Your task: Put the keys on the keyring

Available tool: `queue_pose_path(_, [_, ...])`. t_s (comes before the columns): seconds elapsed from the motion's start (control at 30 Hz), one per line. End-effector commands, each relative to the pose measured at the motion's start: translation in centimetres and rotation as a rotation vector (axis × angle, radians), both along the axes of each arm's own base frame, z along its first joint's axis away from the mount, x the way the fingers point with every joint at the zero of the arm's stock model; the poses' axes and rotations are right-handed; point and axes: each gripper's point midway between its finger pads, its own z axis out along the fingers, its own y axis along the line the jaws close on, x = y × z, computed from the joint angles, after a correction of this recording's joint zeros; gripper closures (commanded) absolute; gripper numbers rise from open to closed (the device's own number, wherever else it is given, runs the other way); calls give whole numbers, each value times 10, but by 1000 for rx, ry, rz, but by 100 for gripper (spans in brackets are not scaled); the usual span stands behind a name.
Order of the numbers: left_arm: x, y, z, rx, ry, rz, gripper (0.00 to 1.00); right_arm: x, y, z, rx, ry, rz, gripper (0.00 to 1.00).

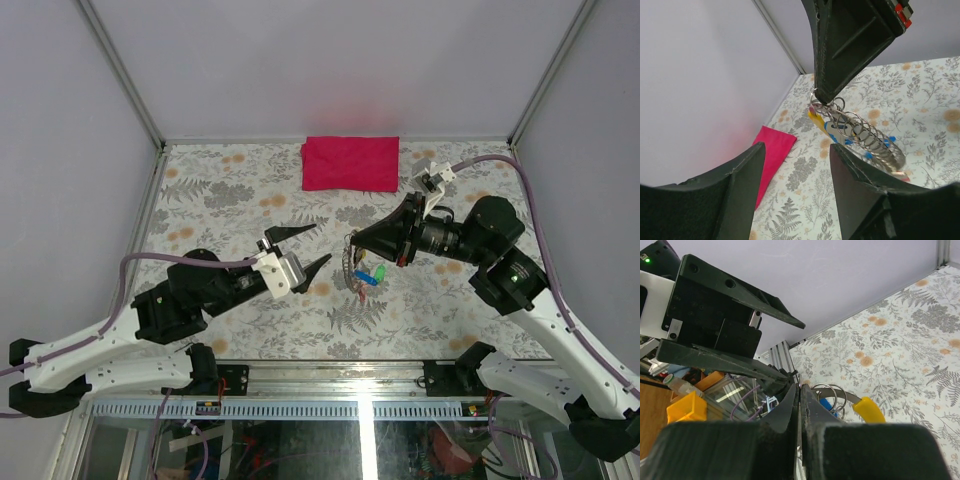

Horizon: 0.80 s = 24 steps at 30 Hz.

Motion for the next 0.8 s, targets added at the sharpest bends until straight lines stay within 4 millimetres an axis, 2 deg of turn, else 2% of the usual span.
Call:
queue_pose_path(0.0, [4,5,37,-115,-122,31,45,-11,-2,31,97,-84,45,100])
queue_pose_path(0.2, [0,4,40,-143,-117,10,48,-9,-3,31,109,-70,32,100])
queue_pose_path(0.57, [-9,-5,25,-117,-90,-26,50,-9,-5,30,109,-66,18,100])
queue_pose_path(0.77, [-19,-9,24,-115,-89,-35,50,-8,-4,26,101,-62,14,100])
